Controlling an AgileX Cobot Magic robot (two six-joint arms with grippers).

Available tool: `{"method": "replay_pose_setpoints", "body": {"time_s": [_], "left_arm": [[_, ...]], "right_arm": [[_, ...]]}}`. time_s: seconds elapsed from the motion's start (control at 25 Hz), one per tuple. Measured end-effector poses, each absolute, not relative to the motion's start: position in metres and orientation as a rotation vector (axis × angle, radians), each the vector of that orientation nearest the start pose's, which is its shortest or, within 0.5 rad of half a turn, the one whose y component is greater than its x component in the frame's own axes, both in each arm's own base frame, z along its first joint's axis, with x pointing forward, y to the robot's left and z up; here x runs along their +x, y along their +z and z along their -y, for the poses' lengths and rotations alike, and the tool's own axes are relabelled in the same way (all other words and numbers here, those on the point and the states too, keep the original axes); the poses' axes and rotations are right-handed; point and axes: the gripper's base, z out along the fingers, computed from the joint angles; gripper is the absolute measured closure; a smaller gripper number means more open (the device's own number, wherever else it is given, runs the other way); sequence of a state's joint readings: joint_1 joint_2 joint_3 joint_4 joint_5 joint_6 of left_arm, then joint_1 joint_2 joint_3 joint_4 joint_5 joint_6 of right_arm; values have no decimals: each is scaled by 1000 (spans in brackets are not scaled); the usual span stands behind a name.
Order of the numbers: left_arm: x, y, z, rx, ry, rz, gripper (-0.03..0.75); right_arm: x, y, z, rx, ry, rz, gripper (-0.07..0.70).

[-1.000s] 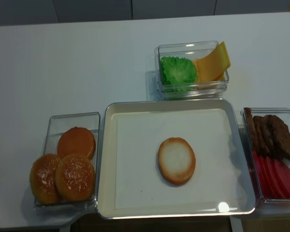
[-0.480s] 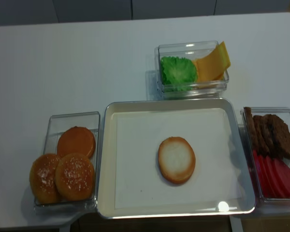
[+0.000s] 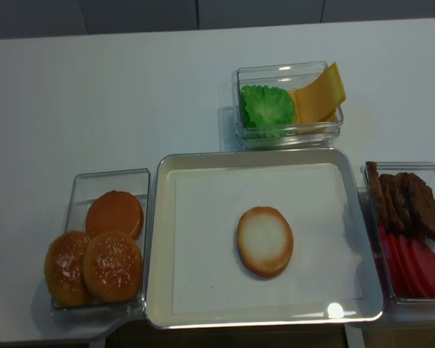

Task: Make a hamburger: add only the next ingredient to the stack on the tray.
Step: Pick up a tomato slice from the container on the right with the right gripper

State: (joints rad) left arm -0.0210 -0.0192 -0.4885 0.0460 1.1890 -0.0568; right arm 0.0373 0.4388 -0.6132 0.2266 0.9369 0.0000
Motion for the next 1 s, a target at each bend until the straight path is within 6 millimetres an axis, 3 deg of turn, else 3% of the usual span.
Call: {"method": "replay_pose_setpoints", "body": {"time_s": [0.2, 0.44, 0.72, 1.0], "left_arm": [[-12, 264, -4, -45, 11, -2163, 293], [-12, 264, -4, -45, 11, -2163, 293], [-12, 264, -4, -45, 11, -2163, 293], [-12, 264, -4, -45, 11, -2163, 293]], "right_arm": [[99, 319, -24, 26, 351, -2332, 283], [131, 317, -34, -15, 396, -2469, 285], [167, 299, -43, -6, 328, -2674, 286], [190, 278, -51, -90, 172, -2804, 286]]}}
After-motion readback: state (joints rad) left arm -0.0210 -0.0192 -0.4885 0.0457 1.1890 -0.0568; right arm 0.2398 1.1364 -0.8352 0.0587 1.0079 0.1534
